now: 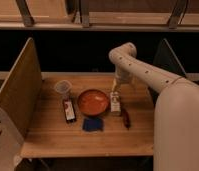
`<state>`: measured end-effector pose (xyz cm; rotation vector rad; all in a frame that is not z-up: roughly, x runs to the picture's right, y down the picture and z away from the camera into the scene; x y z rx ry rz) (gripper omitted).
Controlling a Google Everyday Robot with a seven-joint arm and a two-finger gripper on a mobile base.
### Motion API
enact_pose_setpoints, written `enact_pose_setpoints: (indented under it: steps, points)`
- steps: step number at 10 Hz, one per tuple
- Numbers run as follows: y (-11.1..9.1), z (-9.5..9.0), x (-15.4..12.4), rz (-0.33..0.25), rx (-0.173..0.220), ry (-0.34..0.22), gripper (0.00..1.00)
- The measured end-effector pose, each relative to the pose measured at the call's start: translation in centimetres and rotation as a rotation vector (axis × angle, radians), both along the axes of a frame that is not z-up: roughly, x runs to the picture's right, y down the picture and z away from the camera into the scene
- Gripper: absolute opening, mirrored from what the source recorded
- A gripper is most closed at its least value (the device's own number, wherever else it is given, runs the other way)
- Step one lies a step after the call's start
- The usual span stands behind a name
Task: Stand the bottle upright
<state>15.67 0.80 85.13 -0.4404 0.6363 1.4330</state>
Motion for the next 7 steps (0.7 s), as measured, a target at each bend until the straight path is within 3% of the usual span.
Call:
enact_pose_setpoints:
  steps: [4,7]
  points:
    - [-0.7,0.3,-0.3,0.001,0.023,-0.009,0.7]
    - [-0.4,3.6,-1.1,0.149,0.037,-0.003,0.7]
